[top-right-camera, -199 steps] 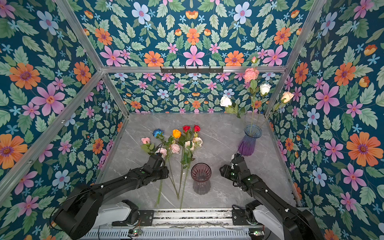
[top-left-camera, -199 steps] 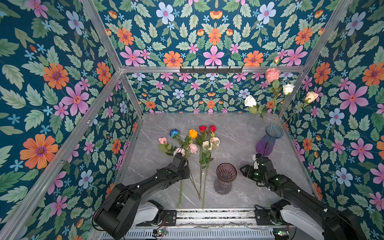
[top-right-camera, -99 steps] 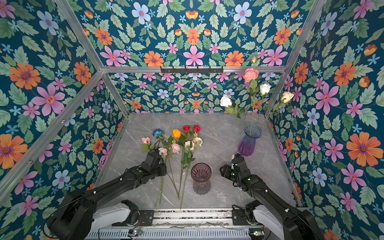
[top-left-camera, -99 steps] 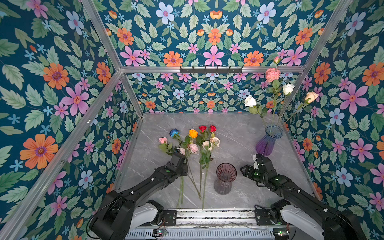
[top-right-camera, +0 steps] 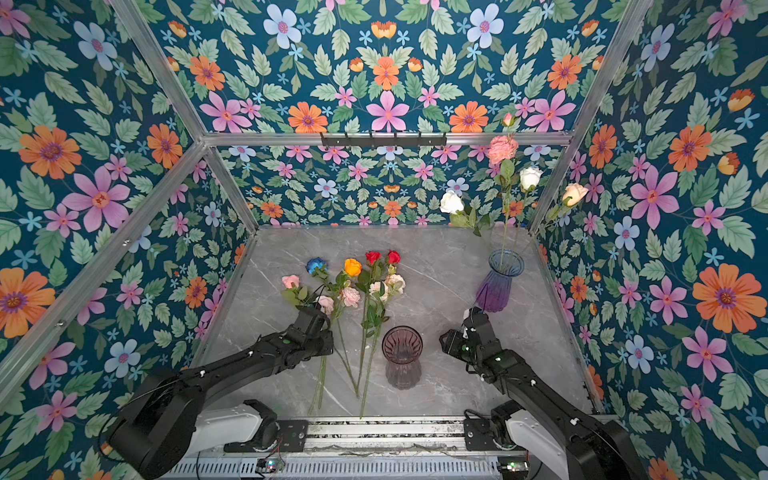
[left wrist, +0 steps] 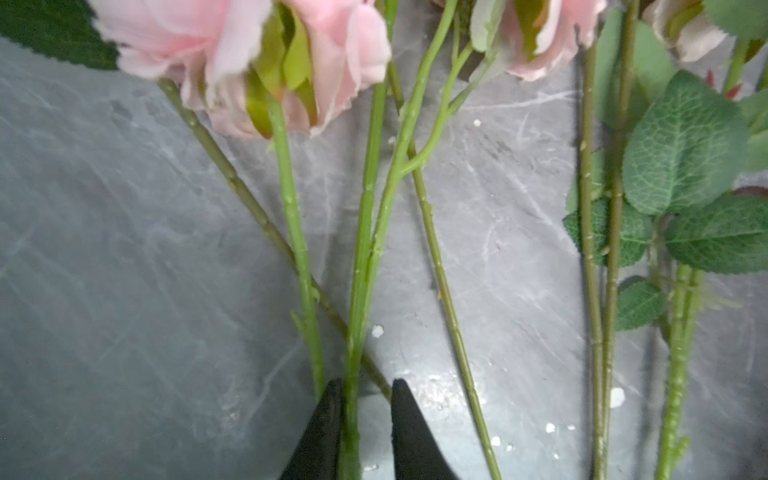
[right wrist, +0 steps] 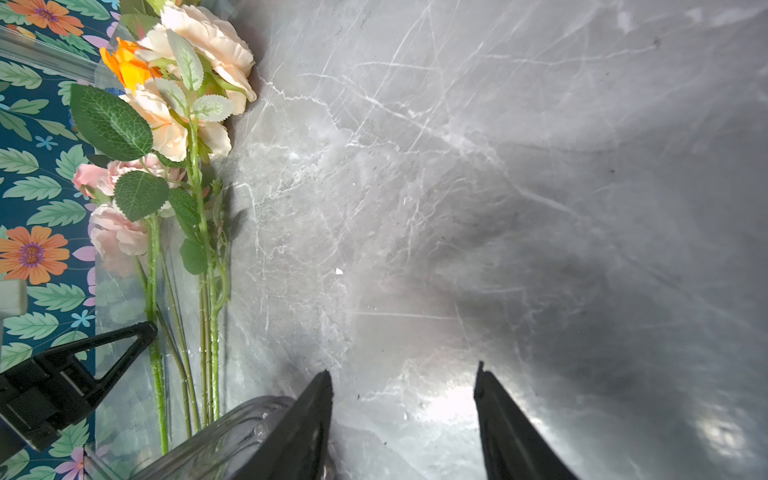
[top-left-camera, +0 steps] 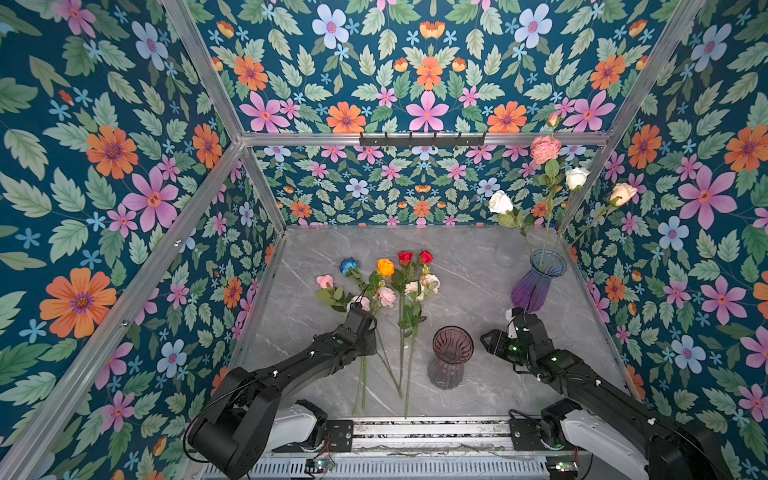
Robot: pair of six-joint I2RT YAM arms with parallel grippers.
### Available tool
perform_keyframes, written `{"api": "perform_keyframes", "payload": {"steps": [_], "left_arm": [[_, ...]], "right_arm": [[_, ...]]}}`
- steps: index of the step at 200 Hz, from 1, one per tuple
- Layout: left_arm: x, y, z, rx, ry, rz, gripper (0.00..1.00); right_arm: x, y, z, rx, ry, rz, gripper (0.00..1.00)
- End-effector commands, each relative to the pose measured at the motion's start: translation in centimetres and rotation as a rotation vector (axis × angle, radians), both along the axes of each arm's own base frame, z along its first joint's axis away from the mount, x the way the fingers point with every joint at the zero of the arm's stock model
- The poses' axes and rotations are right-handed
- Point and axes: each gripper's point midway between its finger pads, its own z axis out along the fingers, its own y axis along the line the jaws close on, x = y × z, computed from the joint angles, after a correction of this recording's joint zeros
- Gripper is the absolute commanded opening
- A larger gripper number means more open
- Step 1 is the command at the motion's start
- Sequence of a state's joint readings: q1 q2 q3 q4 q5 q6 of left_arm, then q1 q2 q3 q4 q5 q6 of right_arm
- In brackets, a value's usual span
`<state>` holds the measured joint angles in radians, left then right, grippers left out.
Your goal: Arrange the flowers into the vase
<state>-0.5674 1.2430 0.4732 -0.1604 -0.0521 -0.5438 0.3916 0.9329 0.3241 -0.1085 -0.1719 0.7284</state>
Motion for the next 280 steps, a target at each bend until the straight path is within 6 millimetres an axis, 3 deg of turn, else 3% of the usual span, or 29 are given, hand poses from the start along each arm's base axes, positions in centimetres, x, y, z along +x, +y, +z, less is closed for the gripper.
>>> {"api": "perform_keyframes", "payload": {"steps": [1, 26, 109, 136, 189, 245, 266, 280], "left_arm": [[0.2, 0.0, -0.1, -0.001, -0.008, -0.002, 0.2], [0.3, -0.1, 0.3, -0.007, -0.016, -0.002, 0.0], [1.0, -0.1, 4.4, -0.036, -0.097, 0.009, 0.0], [1.6, -0.9, 7.2, -0.101, -0.164, -0.001, 0.0], [2.3, -4.7, 18.0, -0.417, -0.436, -0.113, 0.0], [0.5, -6.5, 35.9, -0.799, -0.865, -0.259, 0.0], [-0.3, -7.3, 40.6, -0.922, -0.966, -0.329, 0.0], [-0.7, -8.2, 42.7, -1.008, -1.007, -0.382, 0.0]], "right_arm": [[0.2, -0.1, 0.1, -0.003, -0.013, -0.005, 0.57], [0.2, -0.1, 0.1, -0.002, -0.01, -0.005, 0.57], [0.2, -0.1, 0.2, -0.002, -0.013, -0.005, 0.57], [0.2, -0.1, 0.1, -0.003, -0.011, -0.005, 0.57], [0.2, 0.0, 0.0, -0.004, -0.007, -0.005, 0.57], [0.2, 0.1, -0.1, -0.004, 0.001, -0.001, 0.57], [0.3, 0.1, -0.2, -0.004, 0.007, -0.001, 0.57], [0.4, 0.2, -0.2, -0.006, 0.008, 0.002, 0.57]]}}
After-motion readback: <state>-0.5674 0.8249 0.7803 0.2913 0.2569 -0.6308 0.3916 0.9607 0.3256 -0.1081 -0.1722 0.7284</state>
